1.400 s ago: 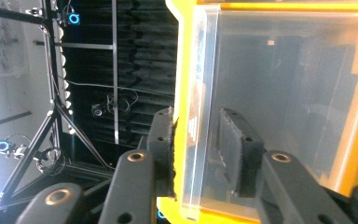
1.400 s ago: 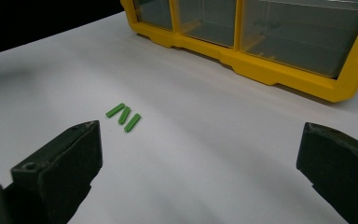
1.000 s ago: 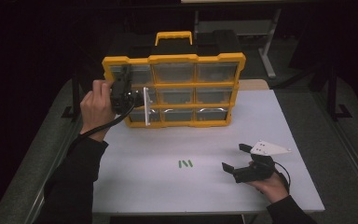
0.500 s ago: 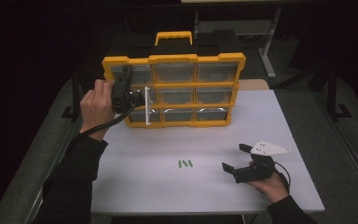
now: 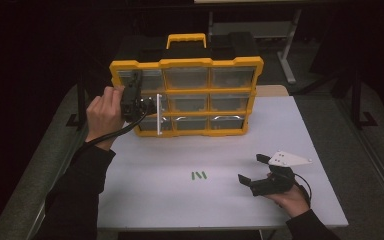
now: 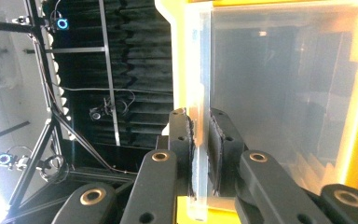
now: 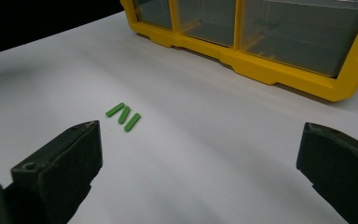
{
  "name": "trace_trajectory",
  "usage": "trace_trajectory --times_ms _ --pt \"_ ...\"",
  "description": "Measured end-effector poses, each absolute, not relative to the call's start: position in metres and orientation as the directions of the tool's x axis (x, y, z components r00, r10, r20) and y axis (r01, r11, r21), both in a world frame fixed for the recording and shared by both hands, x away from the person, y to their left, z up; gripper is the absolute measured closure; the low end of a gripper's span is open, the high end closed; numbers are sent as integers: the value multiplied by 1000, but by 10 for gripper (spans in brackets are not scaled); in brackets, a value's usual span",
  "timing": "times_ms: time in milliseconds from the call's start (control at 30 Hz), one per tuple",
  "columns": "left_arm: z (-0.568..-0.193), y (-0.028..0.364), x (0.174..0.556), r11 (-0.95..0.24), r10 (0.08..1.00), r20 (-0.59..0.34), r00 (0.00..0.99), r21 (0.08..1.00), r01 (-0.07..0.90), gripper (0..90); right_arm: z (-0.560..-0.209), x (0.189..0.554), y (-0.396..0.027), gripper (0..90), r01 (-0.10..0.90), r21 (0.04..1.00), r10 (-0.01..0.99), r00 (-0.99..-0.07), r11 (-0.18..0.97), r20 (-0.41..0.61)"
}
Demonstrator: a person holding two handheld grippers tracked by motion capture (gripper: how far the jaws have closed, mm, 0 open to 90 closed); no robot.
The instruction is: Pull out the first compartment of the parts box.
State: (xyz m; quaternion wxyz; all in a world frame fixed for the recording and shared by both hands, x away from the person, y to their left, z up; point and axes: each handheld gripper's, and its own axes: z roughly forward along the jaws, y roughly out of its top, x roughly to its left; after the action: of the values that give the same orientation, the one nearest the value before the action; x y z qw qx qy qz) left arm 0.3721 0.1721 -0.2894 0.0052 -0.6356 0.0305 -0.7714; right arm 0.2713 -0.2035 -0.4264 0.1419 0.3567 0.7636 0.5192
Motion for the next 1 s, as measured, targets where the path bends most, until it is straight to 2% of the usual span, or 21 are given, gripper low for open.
trace_trajectory --times_ms 1000 --pt "-290 176 351 -997 -35 978 -204 -49 -66 814 -427 271 -204 0 399 893 694 -704 207 154"
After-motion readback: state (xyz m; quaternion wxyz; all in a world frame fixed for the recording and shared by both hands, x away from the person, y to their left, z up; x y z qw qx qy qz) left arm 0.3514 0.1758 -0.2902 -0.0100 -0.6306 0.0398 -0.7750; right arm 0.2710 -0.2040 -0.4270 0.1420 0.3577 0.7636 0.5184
